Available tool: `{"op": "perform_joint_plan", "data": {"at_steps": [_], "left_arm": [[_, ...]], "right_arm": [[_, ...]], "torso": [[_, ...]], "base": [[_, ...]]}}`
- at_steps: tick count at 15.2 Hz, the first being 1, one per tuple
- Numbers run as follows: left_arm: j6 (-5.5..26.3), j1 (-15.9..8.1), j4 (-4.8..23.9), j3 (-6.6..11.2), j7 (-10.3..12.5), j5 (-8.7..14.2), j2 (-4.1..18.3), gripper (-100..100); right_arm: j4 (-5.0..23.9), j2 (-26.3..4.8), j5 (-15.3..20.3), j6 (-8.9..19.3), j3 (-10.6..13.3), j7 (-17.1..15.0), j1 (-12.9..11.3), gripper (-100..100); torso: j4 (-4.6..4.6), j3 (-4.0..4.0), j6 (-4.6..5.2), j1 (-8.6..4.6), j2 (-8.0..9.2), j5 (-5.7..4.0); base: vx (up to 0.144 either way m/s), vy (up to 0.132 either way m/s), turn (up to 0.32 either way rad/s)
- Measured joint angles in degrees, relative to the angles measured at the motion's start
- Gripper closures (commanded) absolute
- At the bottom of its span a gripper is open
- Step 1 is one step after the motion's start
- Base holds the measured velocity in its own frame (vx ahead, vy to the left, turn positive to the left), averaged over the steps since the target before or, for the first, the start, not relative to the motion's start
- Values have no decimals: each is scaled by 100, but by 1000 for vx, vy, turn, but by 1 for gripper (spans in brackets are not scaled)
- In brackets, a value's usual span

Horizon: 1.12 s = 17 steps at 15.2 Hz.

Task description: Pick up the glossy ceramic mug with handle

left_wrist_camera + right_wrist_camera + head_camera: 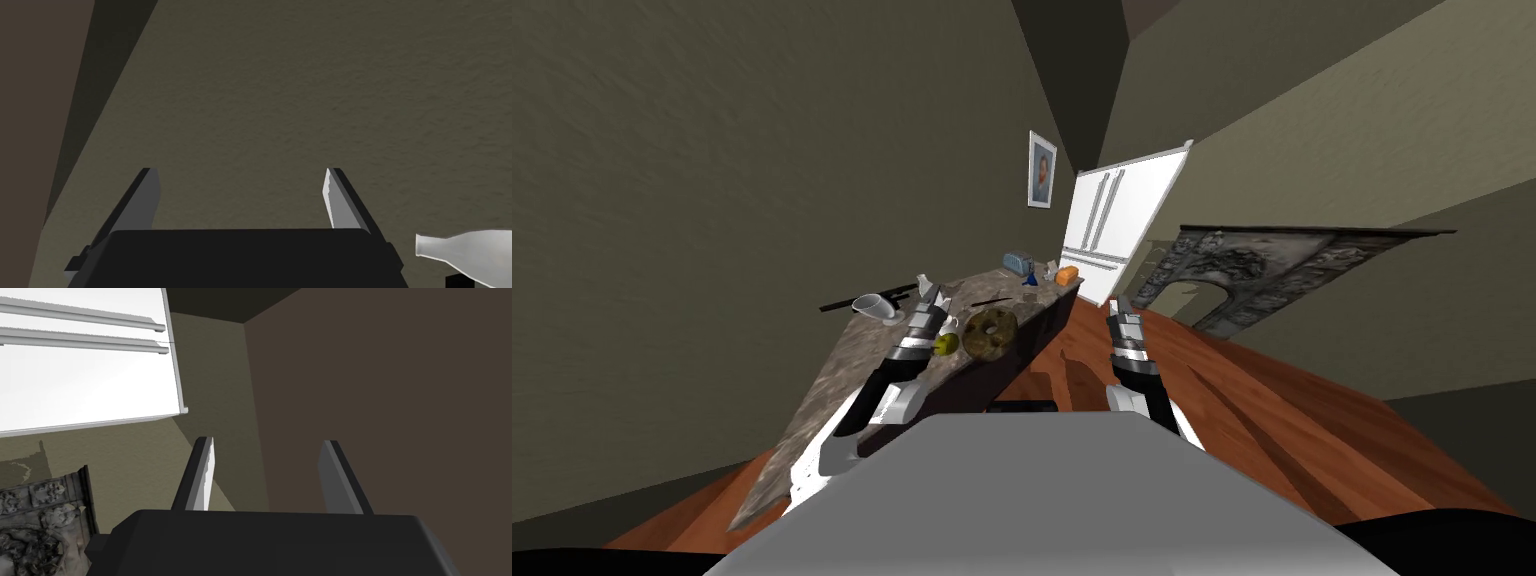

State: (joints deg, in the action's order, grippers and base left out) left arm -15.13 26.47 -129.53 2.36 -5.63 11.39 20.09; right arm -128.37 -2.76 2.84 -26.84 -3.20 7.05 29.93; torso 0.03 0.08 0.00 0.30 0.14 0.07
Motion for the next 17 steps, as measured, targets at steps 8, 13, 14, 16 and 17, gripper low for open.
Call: {"op": "perform_joint_plan", "data": {"at_steps": [8,13,14,16,17], "left_arm": [[983,62,370,231,-242,795,986,-100],[1488,58,637,380,-344,1271,1598,-100],[1607,64,703,407,-378,1391,1727,-100],[1799,83,803,425,-437,1547,1933,-100],[1916,57,864,436,-471,1645,2029,-100]], "right_arm": [[0,0,0,0,0,0,0,0],[0,0,0,0,0,0,0,0],[0,0,0,0,0,0,0,0],[0,0,0,0,0,0,0,0],[0,0,0,0,0,0,0,0]], "torso": [[1,2,1,1,3,0],[0,-1,1,-2,-1,-1],[0,0,2,-3,1,-1],[1,1,-1,-6,0,-1],[0,-2,2,-5,-3,-1]], "base": [[-48,54,-107],[-42,45,-125],[-58,45,-133],[-34,39,-65],[-27,42,-139]]}}
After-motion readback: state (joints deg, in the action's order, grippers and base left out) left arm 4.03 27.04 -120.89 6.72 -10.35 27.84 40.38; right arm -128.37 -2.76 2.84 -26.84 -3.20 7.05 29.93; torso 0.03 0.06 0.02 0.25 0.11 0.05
